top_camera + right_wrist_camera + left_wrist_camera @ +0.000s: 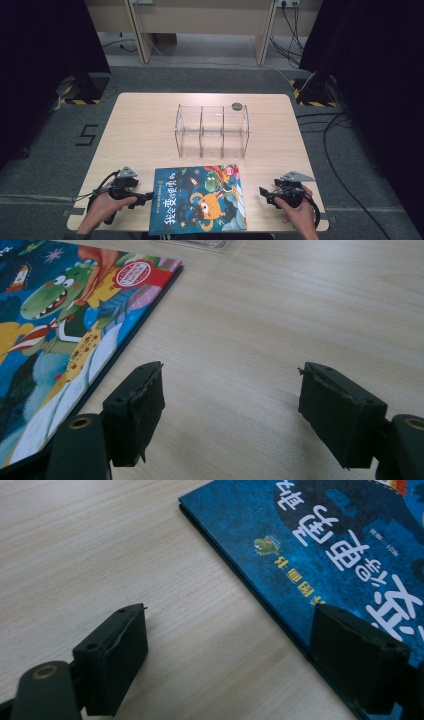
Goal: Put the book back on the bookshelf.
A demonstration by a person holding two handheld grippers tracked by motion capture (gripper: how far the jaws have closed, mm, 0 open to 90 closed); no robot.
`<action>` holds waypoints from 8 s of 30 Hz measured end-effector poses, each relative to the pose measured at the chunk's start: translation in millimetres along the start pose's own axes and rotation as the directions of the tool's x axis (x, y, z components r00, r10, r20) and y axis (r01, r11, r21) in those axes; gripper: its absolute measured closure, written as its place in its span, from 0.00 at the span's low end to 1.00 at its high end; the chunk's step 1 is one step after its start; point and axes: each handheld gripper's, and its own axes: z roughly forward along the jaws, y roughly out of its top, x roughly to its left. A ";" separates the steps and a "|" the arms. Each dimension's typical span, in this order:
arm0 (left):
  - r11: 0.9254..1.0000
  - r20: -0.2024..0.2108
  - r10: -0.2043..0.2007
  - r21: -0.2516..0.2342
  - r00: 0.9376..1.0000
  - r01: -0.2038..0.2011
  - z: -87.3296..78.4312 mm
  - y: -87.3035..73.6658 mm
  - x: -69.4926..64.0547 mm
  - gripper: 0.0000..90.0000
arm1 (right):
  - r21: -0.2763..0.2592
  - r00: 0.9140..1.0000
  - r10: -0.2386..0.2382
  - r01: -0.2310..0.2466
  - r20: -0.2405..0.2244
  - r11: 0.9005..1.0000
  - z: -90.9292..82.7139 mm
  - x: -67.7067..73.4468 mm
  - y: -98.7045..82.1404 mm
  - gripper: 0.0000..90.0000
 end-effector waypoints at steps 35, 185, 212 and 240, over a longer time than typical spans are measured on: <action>0.995 0.083 0.102 -0.002 0.991 -0.102 22.3 14.6 -59.4 0.38 | 0.009 0.999 0.015 -0.014 -0.051 1.000 3.0 2.8 0.2 0.30; 0.937 0.510 0.108 -0.338 0.853 0.083 38.7 57.9 -85.8 0.66 | -0.112 0.948 0.179 -0.215 -0.264 0.970 -26.5 -26.7 -12.3 0.50; 0.958 0.541 0.064 -0.268 0.839 0.099 34.3 76.1 -104.7 0.66 | -0.070 0.955 0.178 -0.200 -0.236 0.977 -21.5 -19.6 -12.4 0.41; 0.960 0.484 0.002 -0.247 0.875 0.135 23.5 87.9 -118.1 0.63 | -0.189 0.985 0.042 -0.074 -0.169 0.979 -43.9 16.6 -16.0 0.39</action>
